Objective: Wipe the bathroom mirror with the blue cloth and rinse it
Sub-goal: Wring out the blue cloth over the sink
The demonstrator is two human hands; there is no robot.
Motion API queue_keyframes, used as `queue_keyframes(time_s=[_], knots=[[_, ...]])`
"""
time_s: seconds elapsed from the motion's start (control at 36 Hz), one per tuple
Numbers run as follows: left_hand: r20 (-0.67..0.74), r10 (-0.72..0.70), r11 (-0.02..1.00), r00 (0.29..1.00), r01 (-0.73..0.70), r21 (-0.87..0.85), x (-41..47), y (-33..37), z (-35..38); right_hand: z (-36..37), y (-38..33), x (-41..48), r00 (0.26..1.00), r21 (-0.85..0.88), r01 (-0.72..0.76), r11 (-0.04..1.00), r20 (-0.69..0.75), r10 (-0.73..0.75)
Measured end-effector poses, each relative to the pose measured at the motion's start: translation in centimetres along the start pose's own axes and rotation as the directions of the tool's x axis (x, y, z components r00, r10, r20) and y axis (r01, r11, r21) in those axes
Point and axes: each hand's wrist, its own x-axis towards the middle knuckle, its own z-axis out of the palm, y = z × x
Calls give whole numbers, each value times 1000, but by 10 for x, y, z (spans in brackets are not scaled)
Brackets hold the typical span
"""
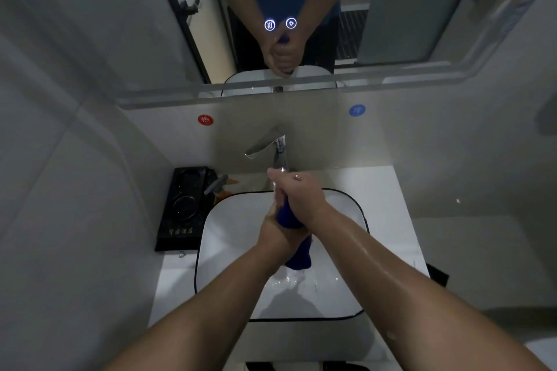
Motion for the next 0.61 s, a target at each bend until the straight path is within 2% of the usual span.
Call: queue_keyframes(time_s=[0.08, 0.17, 0.25, 0.31, 0.39, 0.42, 0.44, 0.47, 0.53, 0.56, 0.61], knots=[[-56, 125, 971, 991, -111, 213, -1, -1, -5, -1, -2, -4, 1000, -94, 4, 996, 4, -4], [-56, 198, 928, 979, -169, 333, -2, -6, -10, -3, -2, -6, 1000, -142, 11, 990, -8, -12], [-3, 112, 870, 994, -97, 483, -1, 1, -6, 1, -5, -7, 997, -187, -30, 982, -69, 18], [1, 106, 763, 994, -82, 641, 1, 3, -6, 4, 2, -2, 987, -195, -90, 977, -150, 61], [-52, 103, 667, 993, -31, 744, -2, 4, -8, 9, 7, 2, 968, -92, -189, 978, -184, 170], [-68, 111, 658, 992, -22, 753, -3, 4, -9, 6, 10, 7, 960, -58, -241, 969, -161, 229], [-94, 111, 671, 989, -5, 742, -4, 2, -11, 5, 18, 9, 980, -43, -151, 988, -137, 144], [-130, 100, 723, 986, 17, 690, -4, 1, -13, 6, 20, 9, 982, -38, -143, 989, -133, 137], [-198, 56, 860, 979, 54, 508, -5, 3, -17, 6, 14, 0, 984, 0, -144, 990, -102, 143], [-235, 48, 907, 971, 56, 418, -4, 4, -20, 4, 10, -4, 981, 73, -147, 986, -114, 154], [-300, 21, 970, 954, 53, 239, -1, 7, -23, -1, 15, -8, 969, 75, -177, 981, -160, 187]])
